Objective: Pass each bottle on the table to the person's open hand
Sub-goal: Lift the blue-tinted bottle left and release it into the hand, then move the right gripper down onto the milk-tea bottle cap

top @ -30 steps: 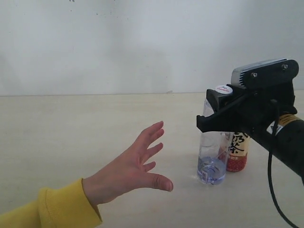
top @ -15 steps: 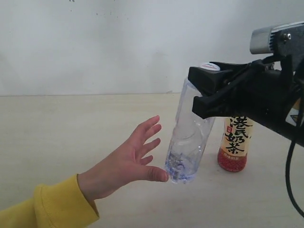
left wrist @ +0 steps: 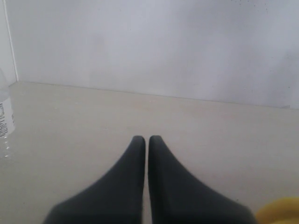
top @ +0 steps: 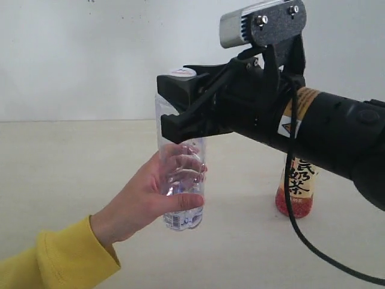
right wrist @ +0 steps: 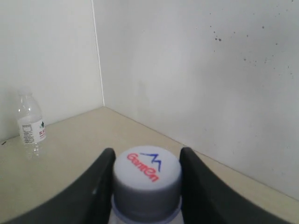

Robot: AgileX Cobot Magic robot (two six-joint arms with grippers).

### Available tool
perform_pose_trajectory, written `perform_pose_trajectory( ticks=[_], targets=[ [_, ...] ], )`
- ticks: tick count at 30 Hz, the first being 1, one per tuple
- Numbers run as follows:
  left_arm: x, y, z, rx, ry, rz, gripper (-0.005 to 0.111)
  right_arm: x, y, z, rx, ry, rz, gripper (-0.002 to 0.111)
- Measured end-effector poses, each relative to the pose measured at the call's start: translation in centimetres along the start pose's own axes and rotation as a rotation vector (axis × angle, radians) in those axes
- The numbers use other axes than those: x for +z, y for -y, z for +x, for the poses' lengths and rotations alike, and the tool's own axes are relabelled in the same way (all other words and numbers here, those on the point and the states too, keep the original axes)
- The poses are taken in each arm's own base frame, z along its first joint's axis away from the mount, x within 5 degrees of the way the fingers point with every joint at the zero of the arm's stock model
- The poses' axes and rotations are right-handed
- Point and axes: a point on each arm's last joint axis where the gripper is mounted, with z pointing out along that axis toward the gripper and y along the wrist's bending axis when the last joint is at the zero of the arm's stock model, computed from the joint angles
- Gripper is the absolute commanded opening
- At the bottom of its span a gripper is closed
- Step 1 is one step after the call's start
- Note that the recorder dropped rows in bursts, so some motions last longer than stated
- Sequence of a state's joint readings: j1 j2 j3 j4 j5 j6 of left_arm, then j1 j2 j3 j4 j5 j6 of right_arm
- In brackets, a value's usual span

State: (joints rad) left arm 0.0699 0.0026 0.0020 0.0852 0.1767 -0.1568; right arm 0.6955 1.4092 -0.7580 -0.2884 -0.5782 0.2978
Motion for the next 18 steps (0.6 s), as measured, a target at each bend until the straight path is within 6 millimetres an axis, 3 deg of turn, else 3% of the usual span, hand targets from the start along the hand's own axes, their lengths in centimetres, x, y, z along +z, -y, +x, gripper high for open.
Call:
perform_pose_trajectory(
  ticks=[2,3,7,13,18],
  targets=[
    [0.0,0.0,0.0,0.0,0.0,0.0,0.004,0.2,0.0,-0.1,0.002,0.0,0.001,0.069],
    [0.0,0.0,0.0,0.0,0.0,0.0,0.004,0.2,0.0,-0.2,0.011,0.003,0.003,0.073],
    [0.0,0.0,0.0,0.0,0.0,0.0,0.004,0.1,0.1,-0.5,0.048,0.001,0.034,0.064],
    [0.0,0.0,0.0,0.0,0.0,0.0,0.004,-1.8,0.7,-2.5,-0.062,-0.011,0.132,0.07],
    [0.0,0.0,0.0,0.0,0.0,0.0,0.004,-5.3,3.9,-4.7,-0.079,-0.042,0.319,0.07]
  ],
)
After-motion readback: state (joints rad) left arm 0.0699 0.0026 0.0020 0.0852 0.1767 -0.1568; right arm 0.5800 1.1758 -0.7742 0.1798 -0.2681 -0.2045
